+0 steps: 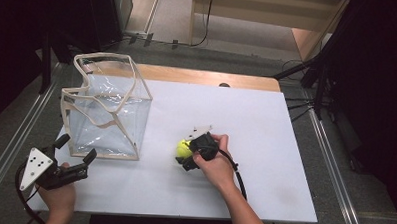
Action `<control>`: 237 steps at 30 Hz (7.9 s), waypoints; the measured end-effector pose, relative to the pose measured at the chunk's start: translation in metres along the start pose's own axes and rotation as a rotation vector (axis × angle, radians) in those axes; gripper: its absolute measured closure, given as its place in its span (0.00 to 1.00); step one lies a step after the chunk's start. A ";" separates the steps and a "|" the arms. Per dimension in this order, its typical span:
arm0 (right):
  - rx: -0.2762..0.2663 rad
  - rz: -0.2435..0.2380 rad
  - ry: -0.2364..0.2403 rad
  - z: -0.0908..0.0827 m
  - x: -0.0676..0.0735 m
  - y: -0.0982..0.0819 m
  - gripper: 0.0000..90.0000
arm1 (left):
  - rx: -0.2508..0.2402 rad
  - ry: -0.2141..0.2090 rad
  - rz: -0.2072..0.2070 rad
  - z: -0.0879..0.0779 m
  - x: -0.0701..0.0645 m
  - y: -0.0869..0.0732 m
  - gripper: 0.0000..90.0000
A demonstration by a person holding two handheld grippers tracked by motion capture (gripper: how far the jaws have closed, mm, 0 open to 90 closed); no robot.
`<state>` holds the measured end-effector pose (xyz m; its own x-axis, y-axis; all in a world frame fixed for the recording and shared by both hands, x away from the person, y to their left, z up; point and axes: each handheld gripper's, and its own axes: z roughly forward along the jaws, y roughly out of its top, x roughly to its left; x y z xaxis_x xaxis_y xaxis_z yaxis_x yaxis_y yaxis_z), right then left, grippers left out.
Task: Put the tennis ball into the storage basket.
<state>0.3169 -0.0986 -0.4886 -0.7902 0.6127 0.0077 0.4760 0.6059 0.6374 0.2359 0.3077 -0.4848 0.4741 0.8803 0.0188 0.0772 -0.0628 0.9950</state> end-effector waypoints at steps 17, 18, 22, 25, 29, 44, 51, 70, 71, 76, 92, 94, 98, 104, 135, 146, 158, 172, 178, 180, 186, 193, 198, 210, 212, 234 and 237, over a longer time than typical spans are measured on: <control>0.030 0.013 0.020 0.003 -0.002 0.003 0.27 | -0.003 -0.001 -0.001 0.000 0.000 0.000 0.06; 0.026 0.009 0.018 0.004 -0.002 0.005 0.27 | -0.003 -0.002 0.000 -0.001 0.000 0.000 0.06; 0.029 -0.009 0.037 0.005 -0.001 0.011 0.27 | -0.001 -0.001 -0.001 -0.001 0.000 0.000 0.06; 0.035 -0.018 0.053 0.006 0.001 0.018 0.27 | -0.003 -0.002 -0.003 -0.001 0.001 0.000 0.06; 0.028 -0.031 0.057 0.009 0.004 0.026 0.27 | -0.003 -0.001 -0.007 -0.001 0.001 0.000 0.06; 0.016 -0.084 0.103 0.021 0.014 0.057 0.27 | -0.010 -0.005 -0.009 -0.002 0.002 0.000 0.06; 0.005 -0.108 0.135 0.030 0.019 0.071 0.27 | -0.011 -0.006 -0.011 -0.002 0.002 0.000 0.06; -0.021 -0.119 0.180 0.026 0.024 0.097 0.27 | -0.014 -0.007 -0.017 -0.002 0.002 0.000 0.06; -0.024 -0.121 0.182 0.023 0.023 0.101 0.27 | -0.015 -0.006 -0.016 -0.002 0.002 0.000 0.06; -0.030 -0.126 0.184 0.018 0.023 0.107 0.27 | -0.015 -0.006 -0.018 -0.002 0.002 0.000 0.06; -0.057 -0.142 0.199 -0.009 0.015 0.134 0.27 | -0.016 -0.008 -0.019 -0.001 0.002 0.000 0.06; -0.061 -0.146 0.202 -0.013 0.014 0.138 0.27 | -0.017 -0.008 -0.019 -0.001 0.002 0.000 0.06; -0.067 -0.149 0.206 -0.019 0.012 0.144 0.27 | -0.016 -0.008 -0.017 -0.001 0.002 0.000 0.06; -0.073 -0.154 0.208 -0.028 0.010 0.156 0.27 | -0.017 -0.007 -0.021 -0.001 0.002 0.000 0.06; -0.122 -0.179 0.235 -0.055 0.003 0.199 0.27 | -0.011 -0.010 -0.022 0.000 0.002 0.000 0.06; -0.121 -0.186 0.236 -0.058 0.006 0.213 0.27 | -0.011 -0.010 -0.022 0.000 0.003 0.000 0.06; -0.129 -0.193 0.230 -0.064 0.006 0.228 0.27 | -0.010 -0.010 -0.021 -0.001 0.003 0.000 0.06; -0.130 -0.209 0.223 -0.063 0.008 0.243 0.27 | -0.014 -0.014 -0.026 0.000 0.004 0.001 0.06; -0.131 -0.206 0.230 -0.060 0.010 0.249 0.27 | -0.014 -0.018 -0.027 0.000 0.004 0.001 0.06; -0.128 -0.206 0.227 -0.059 0.010 0.251 0.27 | -0.015 -0.018 -0.026 0.000 0.004 0.001 0.06; -0.129 -0.213 0.231 -0.055 0.013 0.257 0.27 | -0.016 -0.017 -0.029 -0.001 0.004 0.001 0.06; -0.125 -0.224 0.237 -0.049 0.016 0.263 0.27 | -0.021 -0.017 -0.031 -0.001 0.004 0.001 0.06; -0.122 -0.228 0.239 -0.044 0.019 0.268 0.27 | -0.022 -0.016 -0.033 -0.001 0.004 0.001 0.06; -0.114 -0.234 0.243 -0.029 0.024 0.276 0.27 | -0.023 -0.020 -0.034 -0.001 0.004 0.001 0.06; -0.112 -0.235 0.246 -0.027 0.024 0.276 0.27 | -0.022 -0.020 -0.033 -0.001 0.004 0.001 0.06; -0.038 -0.229 0.238 -0.006 0.024 0.271 0.27 | -0.025 -0.023 -0.038 0.000 0.004 0.001 0.06; -0.034 -0.228 0.247 -0.007 0.024 0.270 0.27 | -0.022 -0.021 -0.038 0.000 0.004 0.001 0.06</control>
<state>0.4234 0.0764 -0.3116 -0.9465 0.3196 0.0454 0.2664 0.6937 0.6692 0.2373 0.3113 -0.4838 0.4896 0.8717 -0.0208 0.0758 -0.0188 0.9969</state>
